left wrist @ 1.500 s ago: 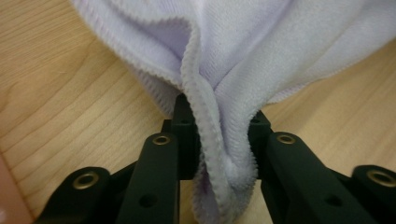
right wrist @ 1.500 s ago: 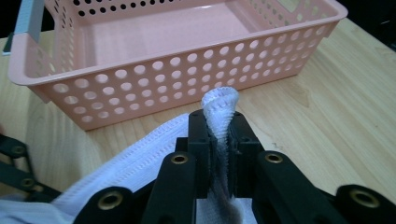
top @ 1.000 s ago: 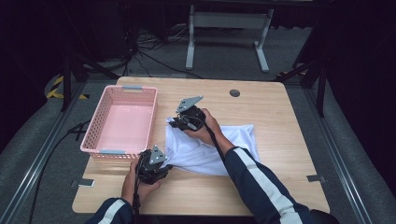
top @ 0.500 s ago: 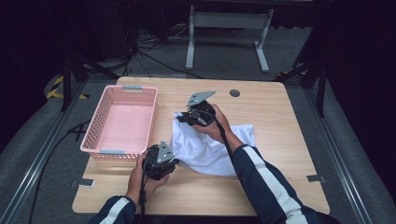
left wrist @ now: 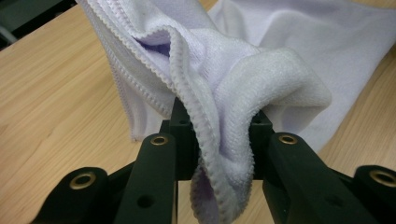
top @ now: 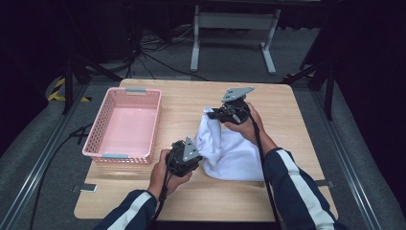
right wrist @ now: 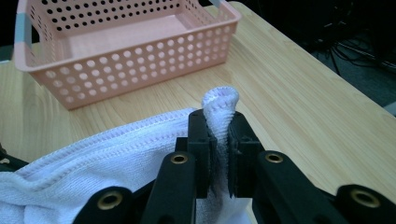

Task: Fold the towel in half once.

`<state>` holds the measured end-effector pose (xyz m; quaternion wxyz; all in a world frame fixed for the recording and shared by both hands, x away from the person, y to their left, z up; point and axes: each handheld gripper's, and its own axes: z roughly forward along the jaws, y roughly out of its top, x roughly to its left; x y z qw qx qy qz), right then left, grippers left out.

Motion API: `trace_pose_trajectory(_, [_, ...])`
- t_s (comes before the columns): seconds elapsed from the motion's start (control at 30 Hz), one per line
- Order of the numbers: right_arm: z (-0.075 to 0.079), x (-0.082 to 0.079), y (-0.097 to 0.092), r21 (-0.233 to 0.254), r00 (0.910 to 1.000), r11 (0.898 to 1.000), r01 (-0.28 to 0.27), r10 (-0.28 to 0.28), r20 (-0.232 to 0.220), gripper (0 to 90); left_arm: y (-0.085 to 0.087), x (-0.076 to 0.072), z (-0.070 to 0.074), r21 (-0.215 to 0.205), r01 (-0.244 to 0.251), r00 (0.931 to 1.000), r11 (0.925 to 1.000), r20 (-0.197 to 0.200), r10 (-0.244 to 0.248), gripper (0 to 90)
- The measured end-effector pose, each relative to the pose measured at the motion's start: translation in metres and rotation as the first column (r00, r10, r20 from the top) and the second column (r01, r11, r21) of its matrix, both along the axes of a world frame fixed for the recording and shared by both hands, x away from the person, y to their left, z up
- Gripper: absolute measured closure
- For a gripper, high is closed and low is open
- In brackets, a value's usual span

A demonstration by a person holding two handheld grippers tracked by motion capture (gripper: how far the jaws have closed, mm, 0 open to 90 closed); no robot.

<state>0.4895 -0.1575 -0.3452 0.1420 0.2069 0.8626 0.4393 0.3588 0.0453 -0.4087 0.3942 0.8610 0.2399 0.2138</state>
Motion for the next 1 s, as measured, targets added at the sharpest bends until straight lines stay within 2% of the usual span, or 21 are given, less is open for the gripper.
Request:
trace_pose_trajectory(0.17, [-0.005,0.001,-0.032,-0.002,0.9993,1.000,0.028,-0.028,-0.024,82.1,-0.028,0.009,0.001,0.037,0.053,0.9985,0.9979,-0.016,-0.052,70.9])
trace_pose_trajectory(0.2, [-0.007,0.001,-0.038,-0.005,0.9990,0.999,0.035,-0.035,-0.028,82.1,-0.034,0.010,0.001,0.027,0.058,0.9982,0.9979,-0.015,-0.058,71.1])
trace_pose_trajectory(0.23, [-0.009,0.002,-0.052,0.007,0.9982,0.999,0.044,-0.044,-0.040,82.0,-0.039,0.011,0.001,0.040,0.075,0.9970,0.9964,-0.022,-0.074,71.1])
trace_pose_trajectory(0.27, [-0.009,0.002,-0.052,0.007,0.9982,0.999,0.044,-0.044,-0.040,82.0,-0.045,0.012,0.001,0.054,0.088,0.9958,0.9946,-0.028,-0.087,71.1])
trace_pose_trajectory(0.43, [-0.016,-0.001,-0.079,0.006,0.9966,0.998,0.063,-0.062,-0.055,81.3,-0.073,0.012,-0.002,0.115,0.140,0.9901,0.9835,-0.007,-0.140,70.4])
trace_pose_trajectory(0.47, [-0.017,-0.001,-0.084,0.005,0.9962,0.998,0.068,-0.067,-0.056,81.3,-0.078,0.012,-0.003,0.103,0.145,0.9895,0.9841,-0.011,-0.144,69.6])
trace_pose_trajectory(0.57, [-0.024,-0.002,-0.101,0.017,0.9935,0.996,0.088,-0.086,-0.075,79.2,-0.092,0.014,-0.009,0.100,0.178,0.9839,0.9789,-0.035,-0.175,65.5])
trace_pose_trajectory(0.6, [-0.026,-0.002,-0.107,0.013,0.9918,0.995,0.103,-0.102,-0.078,77.0,-0.096,0.014,-0.012,0.094,0.182,0.9831,0.9787,-0.036,-0.180,61.8])
trace_pose_trajectory(0.67, [-0.033,-0.004,-0.121,0.012,0.9869,0.991,0.135,-0.134,-0.091,73.2,-0.101,0.014,-0.016,0.074,0.195,0.9796,0.9780,-0.063,-0.190,52.4])
trace_pose_trajectory(0.7, [-0.035,-0.004,-0.126,0.008,0.9851,0.990,0.144,-0.142,-0.096,70.6,-0.101,0.013,-0.017,0.063,0.189,0.9807,0.9800,-0.063,-0.185,49.1])
trace_pose_trajectory(0.73, [-0.040,-0.005,-0.134,-0.014,0.9787,0.983,0.182,-0.182,-0.095,69.6,-0.099,0.013,-0.016,0.039,0.200,0.9777,0.9790,-0.073,-0.197,41.7])
trace_pose_trajectory(0.77, [-0.044,-0.005,-0.141,-0.029,0.9726,0.978,0.206,-0.208,-0.103,70.5,-0.094,0.013,-0.013,0.021,0.223,0.9716,0.9745,-0.084,-0.221,36.7])
trace_pose_trajectory(0.8, [-0.048,-0.005,-0.148,-0.043,0.9692,0.975,0.218,-0.221,-0.109,70.4,-0.089,0.010,-0.009,0.000,0.216,0.9736,0.9764,-0.076,-0.215,35.2])
trace_pose_trajectory(0.83, [-0.052,-0.006,-0.155,-0.054,0.9637,0.969,0.241,-0.245,-0.105,69.0,-0.083,0.009,-0.005,-0.014,0.228,0.9715,0.9737,-0.064,-0.228,33.2])
trace_pose_trajectory(0.87, [-0.054,-0.006,-0.161,-0.071,0.9553,0.960,0.272,-0.279,-0.099,66.9,-0.075,0.007,-0.001,-0.045,0.248,0.9647,0.9676,-0.079,-0.251,31.2])
trace_pose_trajectory(0.9, [-0.057,-0.007,-0.169,-0.100,0.9434,0.945,0.311,-0.319,-0.089,65.6,-0.069,0.006,0.001,-0.054,0.252,0.9635,0.9663,-0.079,-0.256,31.0])
trace_pose_trajectory(0.93, [-0.058,-0.008,-0.174,-0.105,0.9327,0.934,0.342,-0.351,-0.084,62.0,-0.064,0.004,0.002,-0.036,0.246,0.9658,0.9686,-0.075,-0.248,31.1])
trace_pose_trajectory(0.97, [-0.058,-0.009,-0.181,-0.098,0.9197,0.922,0.374,-0.382,-0.089,61.1,-0.064,0.004,0.002,-0.036,0.246,0.9658,0.9686,-0.075,-0.248,31.6])
trace_pose_trajectory(1.0, [-0.058,-0.009,-0.181,-0.098,0.9197,0.922,0.374,-0.382,-0.089,61.1,-0.061,0.003,0.000,-0.020,0.239,0.9675,0.9707,-0.079,-0.240,31.6])
